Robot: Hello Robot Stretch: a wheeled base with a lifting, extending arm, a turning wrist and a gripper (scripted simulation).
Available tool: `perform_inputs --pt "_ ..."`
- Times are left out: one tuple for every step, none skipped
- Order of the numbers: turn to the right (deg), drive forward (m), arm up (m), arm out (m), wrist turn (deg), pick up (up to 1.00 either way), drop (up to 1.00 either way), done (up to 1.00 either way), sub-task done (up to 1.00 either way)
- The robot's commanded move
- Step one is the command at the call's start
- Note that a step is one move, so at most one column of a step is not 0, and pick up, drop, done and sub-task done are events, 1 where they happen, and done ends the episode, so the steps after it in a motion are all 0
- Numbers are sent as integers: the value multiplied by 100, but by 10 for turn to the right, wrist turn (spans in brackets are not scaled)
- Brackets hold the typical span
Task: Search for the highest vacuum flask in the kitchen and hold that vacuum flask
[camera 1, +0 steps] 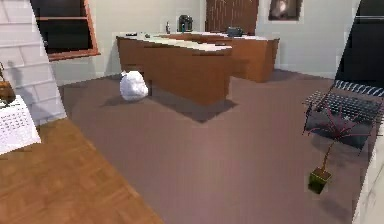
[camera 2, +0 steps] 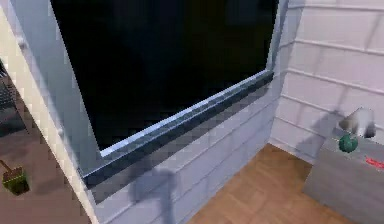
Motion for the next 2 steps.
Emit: perform_inputs --pt "0 40 0 0 0 0 0 0 0" --pt "180 0 0 0 0 0 0 0 0"
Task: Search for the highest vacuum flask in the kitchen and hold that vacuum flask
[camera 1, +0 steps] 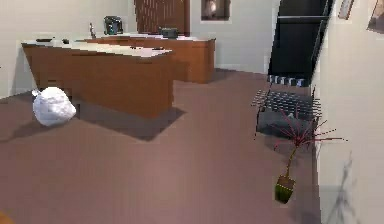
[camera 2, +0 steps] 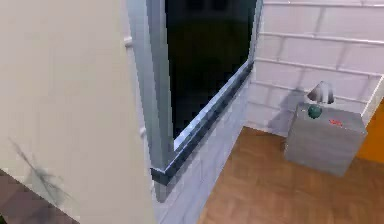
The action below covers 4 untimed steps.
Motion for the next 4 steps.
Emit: perform_inputs --pt "0 100 0 0 0 0 0 0 0" --pt "30 0 0 0 0 0 0 0 0" --pt "-360 0 0 0 0 0 0 0 0" --pt "0 20 0 0 0 0 0 0 0"
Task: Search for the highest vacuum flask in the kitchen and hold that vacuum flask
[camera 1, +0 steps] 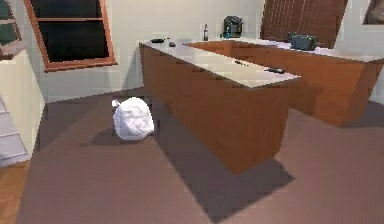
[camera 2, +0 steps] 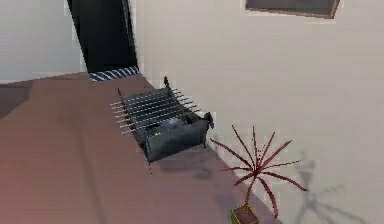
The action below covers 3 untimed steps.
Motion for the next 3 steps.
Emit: perform_inputs --pt "420 0 0 0 0 0 0 0 0" --pt "0 5 0 0 0 0 0 0 0" --pt "90 0 0 0 0 0 0 0 0"
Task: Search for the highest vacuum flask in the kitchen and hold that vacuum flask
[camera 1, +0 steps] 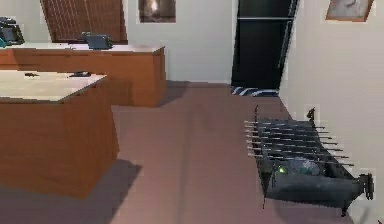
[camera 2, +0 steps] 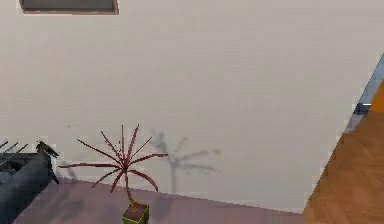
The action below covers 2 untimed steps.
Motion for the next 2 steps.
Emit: perform_inputs --pt "0 70 0 0 0 0 0 0 0" --pt "450 0 0 0 0 0 0 0 0"
